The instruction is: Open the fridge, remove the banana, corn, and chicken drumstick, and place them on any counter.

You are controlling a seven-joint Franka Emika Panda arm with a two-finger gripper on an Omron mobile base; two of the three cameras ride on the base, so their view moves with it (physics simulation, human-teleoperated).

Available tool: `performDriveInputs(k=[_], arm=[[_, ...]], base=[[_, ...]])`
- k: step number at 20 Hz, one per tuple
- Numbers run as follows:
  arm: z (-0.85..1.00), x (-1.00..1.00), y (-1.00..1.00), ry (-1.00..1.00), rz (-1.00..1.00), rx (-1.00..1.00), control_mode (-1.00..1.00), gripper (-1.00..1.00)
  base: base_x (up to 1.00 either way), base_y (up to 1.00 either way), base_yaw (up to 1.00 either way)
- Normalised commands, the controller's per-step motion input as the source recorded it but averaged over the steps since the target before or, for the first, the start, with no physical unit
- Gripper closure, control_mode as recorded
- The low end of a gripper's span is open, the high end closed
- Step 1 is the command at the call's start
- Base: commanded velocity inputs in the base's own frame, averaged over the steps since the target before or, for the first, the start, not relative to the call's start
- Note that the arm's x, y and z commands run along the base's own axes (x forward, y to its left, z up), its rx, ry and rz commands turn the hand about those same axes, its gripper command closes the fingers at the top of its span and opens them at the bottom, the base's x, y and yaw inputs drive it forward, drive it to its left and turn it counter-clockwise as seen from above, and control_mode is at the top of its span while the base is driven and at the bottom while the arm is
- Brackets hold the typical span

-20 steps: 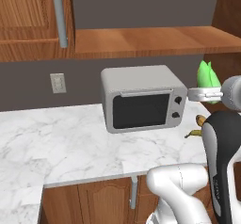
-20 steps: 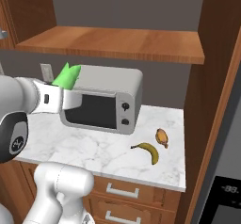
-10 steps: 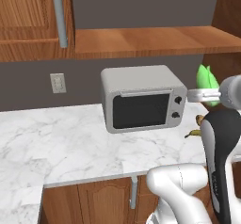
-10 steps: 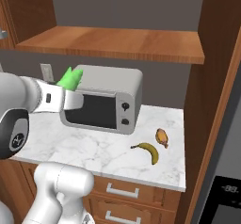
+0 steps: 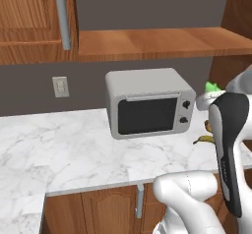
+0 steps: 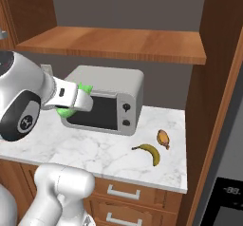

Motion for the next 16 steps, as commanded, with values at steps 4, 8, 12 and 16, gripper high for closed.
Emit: performDriveInputs(k=[4, 8, 12, 16], arm=[[-0.51, 0.0, 0.0, 0.04, 0.03, 0.0, -1.0, 1.0], [-0.45, 0.06, -0.03, 0.04, 0.08, 0.0, -1.0, 1.0], [-0.33, 0.26, -0.17, 0.09, -0.01, 0.0, -1.0, 1.0], [-0.08, 0.48, -0.55, 0.22, -0.1, 0.0, -1.0, 1.0]], base=[[0.0, 0.0, 0.0], [0.0, 0.0, 0.0], [0.0, 0.0, 0.0], [0.0, 0.0, 0.0]])
